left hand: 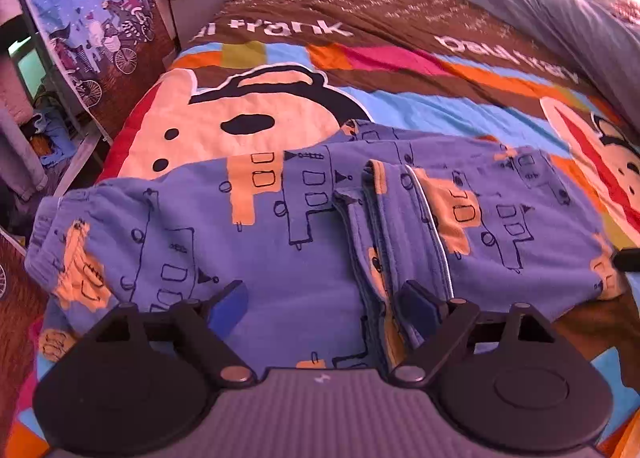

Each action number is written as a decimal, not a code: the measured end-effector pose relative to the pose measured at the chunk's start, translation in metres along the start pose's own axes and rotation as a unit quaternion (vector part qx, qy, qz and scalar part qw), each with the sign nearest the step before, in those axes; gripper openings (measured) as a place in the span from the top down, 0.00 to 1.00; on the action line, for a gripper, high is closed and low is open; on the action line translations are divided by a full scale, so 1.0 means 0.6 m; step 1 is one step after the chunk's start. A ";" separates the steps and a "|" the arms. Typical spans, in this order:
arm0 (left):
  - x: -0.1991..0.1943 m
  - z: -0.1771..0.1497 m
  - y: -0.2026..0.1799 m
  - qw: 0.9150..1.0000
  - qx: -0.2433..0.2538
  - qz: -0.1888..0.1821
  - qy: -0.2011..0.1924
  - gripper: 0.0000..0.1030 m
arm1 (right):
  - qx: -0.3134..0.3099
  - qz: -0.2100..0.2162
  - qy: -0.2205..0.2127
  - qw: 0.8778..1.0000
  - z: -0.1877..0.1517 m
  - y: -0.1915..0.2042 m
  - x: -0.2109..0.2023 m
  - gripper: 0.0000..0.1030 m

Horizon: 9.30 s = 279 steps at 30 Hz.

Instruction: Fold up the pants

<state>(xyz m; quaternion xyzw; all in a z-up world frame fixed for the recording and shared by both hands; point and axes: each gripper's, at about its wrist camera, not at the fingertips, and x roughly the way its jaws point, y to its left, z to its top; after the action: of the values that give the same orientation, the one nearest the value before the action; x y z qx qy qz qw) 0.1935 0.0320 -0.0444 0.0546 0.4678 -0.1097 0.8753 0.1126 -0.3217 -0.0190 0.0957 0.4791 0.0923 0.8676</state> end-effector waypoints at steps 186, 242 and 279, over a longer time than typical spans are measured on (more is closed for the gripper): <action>-0.038 -0.066 -0.053 0.971 -0.199 -0.095 -0.090 0.84 | -0.217 0.115 0.018 0.969 0.252 0.231 0.229 0.97; -0.011 -0.053 -0.071 0.988 -0.132 -0.025 -0.073 0.00 | -0.035 0.113 -0.055 0.991 0.065 -0.045 0.105 0.00; 0.049 -0.048 -0.011 0.932 -0.284 -0.208 -0.090 0.49 | -0.015 0.114 -0.076 0.990 0.110 -0.037 0.151 0.56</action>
<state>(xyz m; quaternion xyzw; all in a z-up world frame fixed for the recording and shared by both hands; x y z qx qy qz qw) 0.1846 0.0272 -0.0847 -0.3052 0.3998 -0.1563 0.8501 0.2179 -0.3252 -0.0636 0.1436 0.3964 0.1904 0.8866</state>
